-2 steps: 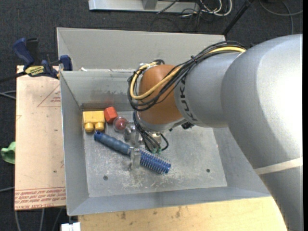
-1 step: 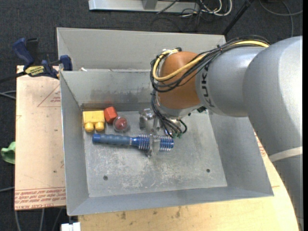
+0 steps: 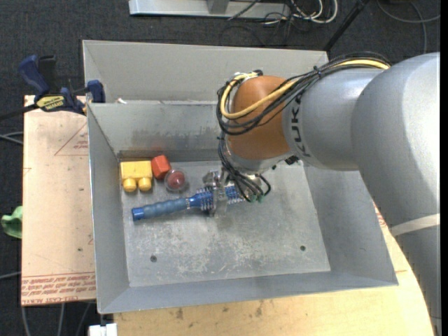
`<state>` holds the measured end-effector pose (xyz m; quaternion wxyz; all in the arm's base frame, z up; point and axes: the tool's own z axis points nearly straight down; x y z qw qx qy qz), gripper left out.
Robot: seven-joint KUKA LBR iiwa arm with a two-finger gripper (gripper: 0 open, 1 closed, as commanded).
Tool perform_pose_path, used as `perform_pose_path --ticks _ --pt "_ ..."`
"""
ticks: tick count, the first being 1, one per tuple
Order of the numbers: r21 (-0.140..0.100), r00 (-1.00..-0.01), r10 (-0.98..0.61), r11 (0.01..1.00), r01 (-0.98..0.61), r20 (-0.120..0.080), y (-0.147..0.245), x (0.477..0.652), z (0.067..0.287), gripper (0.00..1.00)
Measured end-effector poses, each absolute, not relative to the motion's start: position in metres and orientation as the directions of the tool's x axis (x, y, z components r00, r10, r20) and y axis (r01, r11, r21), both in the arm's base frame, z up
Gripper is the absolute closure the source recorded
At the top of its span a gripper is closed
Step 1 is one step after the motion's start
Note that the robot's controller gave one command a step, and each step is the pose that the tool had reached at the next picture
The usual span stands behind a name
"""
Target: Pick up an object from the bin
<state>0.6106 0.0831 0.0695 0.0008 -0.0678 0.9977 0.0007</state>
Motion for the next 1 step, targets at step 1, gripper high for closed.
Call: perform_pose_path --ticks 1 --pt "0.001 -0.997 -0.082 0.997 -0.082 -0.009 0.0804 0.596 0.2078 1.0"
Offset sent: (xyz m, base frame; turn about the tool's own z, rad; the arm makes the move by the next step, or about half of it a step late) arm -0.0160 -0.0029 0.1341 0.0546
